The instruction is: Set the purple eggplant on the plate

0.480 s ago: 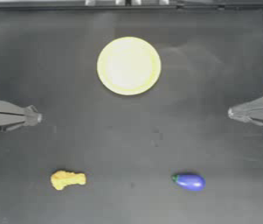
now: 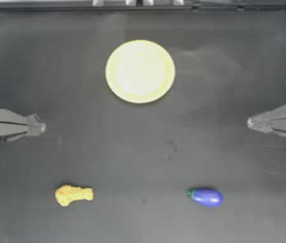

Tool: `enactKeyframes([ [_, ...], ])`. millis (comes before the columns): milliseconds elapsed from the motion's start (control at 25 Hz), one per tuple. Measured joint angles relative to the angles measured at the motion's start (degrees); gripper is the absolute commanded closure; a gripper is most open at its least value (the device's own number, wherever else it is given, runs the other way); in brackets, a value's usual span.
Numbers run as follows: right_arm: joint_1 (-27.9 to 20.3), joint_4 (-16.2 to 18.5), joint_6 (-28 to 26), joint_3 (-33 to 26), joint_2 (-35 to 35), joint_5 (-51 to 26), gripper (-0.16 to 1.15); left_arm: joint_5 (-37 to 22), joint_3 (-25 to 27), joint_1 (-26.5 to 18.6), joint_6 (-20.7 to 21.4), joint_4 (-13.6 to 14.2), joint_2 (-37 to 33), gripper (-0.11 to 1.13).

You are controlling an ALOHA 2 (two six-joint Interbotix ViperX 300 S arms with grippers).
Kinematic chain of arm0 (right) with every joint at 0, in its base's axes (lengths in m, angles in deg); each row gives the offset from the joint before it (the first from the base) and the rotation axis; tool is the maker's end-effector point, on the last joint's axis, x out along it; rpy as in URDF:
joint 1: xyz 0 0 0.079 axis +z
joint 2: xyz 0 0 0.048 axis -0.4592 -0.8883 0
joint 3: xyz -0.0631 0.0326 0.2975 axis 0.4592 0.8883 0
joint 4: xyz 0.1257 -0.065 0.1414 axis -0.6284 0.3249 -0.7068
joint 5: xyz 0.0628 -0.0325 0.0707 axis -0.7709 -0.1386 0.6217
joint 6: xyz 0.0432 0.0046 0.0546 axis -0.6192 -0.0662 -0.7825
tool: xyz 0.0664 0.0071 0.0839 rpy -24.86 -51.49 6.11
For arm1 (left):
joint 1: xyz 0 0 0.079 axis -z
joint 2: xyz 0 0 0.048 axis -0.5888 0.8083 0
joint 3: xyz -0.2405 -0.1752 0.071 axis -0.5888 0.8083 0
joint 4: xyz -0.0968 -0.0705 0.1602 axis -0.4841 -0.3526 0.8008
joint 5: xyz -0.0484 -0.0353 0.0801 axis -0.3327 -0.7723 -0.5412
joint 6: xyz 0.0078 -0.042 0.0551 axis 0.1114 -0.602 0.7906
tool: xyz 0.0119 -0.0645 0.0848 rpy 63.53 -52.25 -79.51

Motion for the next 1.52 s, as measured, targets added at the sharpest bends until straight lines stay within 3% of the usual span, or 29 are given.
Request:
enactKeyframes([
  [120,0.0,0.88,0.0,-0.18,0.0,-0.88,0.19,-0.18,0.0,0.0,0.0,0.0,0.0,0.02],
  [160,0.0,1.32,0.0,-0.18,0.0,-0.97,0.04,-0.18,-0.09,0.0,0.0,0.0,0.0,-0.07],
  [240,0.0,1.49,0.0,-0.26,0.0,-1.14,-0.12,-0.26,-0.09,0.0,-0.09,0.09,0.0,-0.04],
  [320,0.0,1.49,0.0,-0.35,0.0,-1.32,-0.05,-0.53,0.0,0.0,0.0,0.0,-0.09,0.06],
  [480,0.0,1.49,0.0,-1.05,0.09,-2.99,0.0,-1.67,-0.09,0.09,0.0,0.0,0.0,0.0],
  [600,-0.09,1.14,-0.09,-3.34,0.09,-9.49,0.0,-2.02,0.0,0.0,0.0,0.0,0.0,-0.01],
  [840,-0.09,-2.64,-0.53,-13.1,-1.41,-32.87,0.0,-3.96,-0.09,-0.18,0.0,0.0,0.0,-0.01],
  [1040,0.09,-3.96,-3.16,-21.53,-7.82,-50.36,0.0,-4.66,0.0,-0.26,-0.09,0.0,0.0,-0.01],
  [1240,3.16,-0.09,-9.14,-28.04,-15.56,-61.52,0.0,-5.8,-0.09,-0.35,-0.18,-0.35,0.0,-0.01],
  [1520,11.25,8.35,-19.51,-32.87,-24.08,-68.03,0.0,-6.94,0.0,-1.14,-0.18,-0.88,0.0,-0.01],
])
